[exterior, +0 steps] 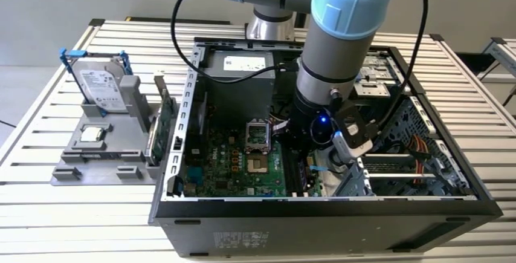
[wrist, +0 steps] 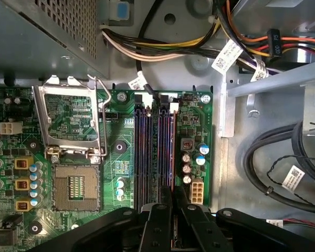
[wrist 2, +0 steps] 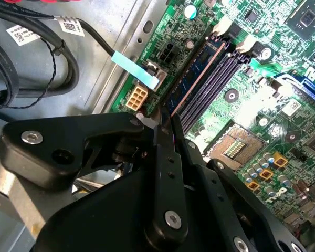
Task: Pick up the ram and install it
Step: 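Insert the ram into the slot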
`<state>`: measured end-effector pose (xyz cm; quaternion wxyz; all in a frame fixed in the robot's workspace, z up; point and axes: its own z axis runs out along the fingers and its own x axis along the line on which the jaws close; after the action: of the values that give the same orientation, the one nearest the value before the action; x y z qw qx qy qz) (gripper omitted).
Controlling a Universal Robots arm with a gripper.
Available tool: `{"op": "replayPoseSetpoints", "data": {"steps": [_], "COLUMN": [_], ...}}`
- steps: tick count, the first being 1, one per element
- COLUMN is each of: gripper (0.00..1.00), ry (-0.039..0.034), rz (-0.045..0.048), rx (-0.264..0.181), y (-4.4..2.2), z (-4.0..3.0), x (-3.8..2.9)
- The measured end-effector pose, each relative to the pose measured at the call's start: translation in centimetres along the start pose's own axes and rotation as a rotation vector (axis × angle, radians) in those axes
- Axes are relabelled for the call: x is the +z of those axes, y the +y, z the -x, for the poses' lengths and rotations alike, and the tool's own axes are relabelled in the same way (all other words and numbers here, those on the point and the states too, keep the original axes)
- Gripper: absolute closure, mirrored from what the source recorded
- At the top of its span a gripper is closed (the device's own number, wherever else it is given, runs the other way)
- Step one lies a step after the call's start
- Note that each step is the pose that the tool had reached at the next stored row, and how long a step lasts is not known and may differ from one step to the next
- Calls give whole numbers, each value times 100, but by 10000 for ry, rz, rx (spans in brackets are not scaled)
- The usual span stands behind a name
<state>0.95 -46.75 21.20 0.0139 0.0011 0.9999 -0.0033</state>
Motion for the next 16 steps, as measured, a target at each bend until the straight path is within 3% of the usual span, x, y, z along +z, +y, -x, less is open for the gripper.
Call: {"op": "replayPoseSetpoints", "data": {"steps": [5, 13, 16], "gripper": [0, 0, 0], "ry": [2, 25, 24], "rz": [-18, -16, -14], "rx": [0, -1, -2], "y": [-3, -5, -5], "z": [0, 10, 12], "x": [-25, -379, -427]}}
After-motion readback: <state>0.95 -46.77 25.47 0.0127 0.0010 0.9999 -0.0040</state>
